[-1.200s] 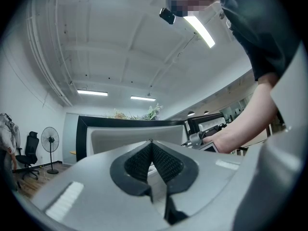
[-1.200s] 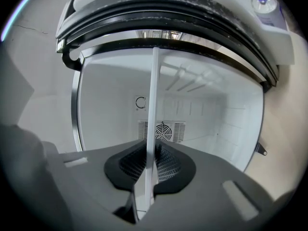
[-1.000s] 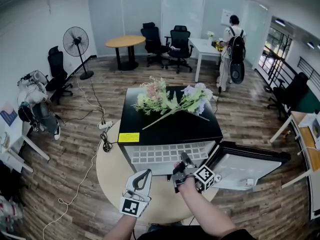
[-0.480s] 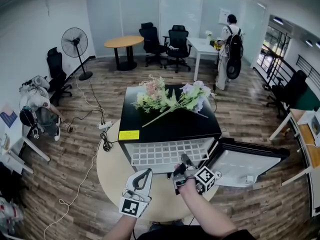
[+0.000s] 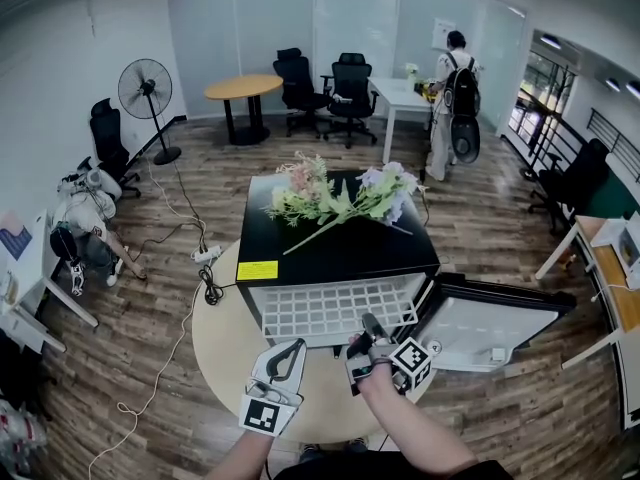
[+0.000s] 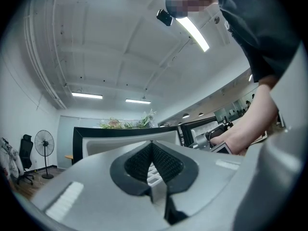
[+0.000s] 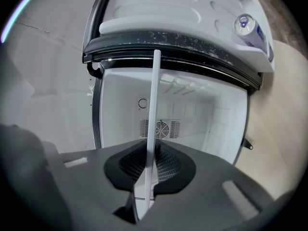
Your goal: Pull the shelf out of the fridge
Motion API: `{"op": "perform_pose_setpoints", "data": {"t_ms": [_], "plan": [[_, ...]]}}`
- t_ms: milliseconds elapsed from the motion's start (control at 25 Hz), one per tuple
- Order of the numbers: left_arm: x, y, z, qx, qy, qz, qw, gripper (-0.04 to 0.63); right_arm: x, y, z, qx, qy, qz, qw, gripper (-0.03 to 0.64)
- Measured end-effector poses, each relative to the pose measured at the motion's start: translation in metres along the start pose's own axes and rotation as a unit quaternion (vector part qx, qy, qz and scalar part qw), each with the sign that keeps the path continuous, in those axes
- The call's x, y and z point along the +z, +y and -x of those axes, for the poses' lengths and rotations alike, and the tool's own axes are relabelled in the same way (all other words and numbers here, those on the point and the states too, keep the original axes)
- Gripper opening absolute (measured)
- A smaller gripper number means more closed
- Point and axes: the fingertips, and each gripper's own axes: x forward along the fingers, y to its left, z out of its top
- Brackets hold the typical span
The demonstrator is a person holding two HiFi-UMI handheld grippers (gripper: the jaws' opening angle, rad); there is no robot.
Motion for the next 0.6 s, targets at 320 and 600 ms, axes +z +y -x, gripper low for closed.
{"op": "perform_pose_setpoints", "data": {"t_ms": [320, 600], "plan": [[0.002, -0.005, -0.003, -0.011, -0.006, 0.007, 0.9999, 0.0, -0.002, 0.001, 0.01, -0.003, -0.005, 0.001, 1.0, 0.034], [0.006, -0.013, 0.0, -0.021, -0.01, 0.006, 0.9997, 0.0, -0.011, 0.002, 0.033, -0.02, -0.006, -0.002, 1.0, 0.034]]}}
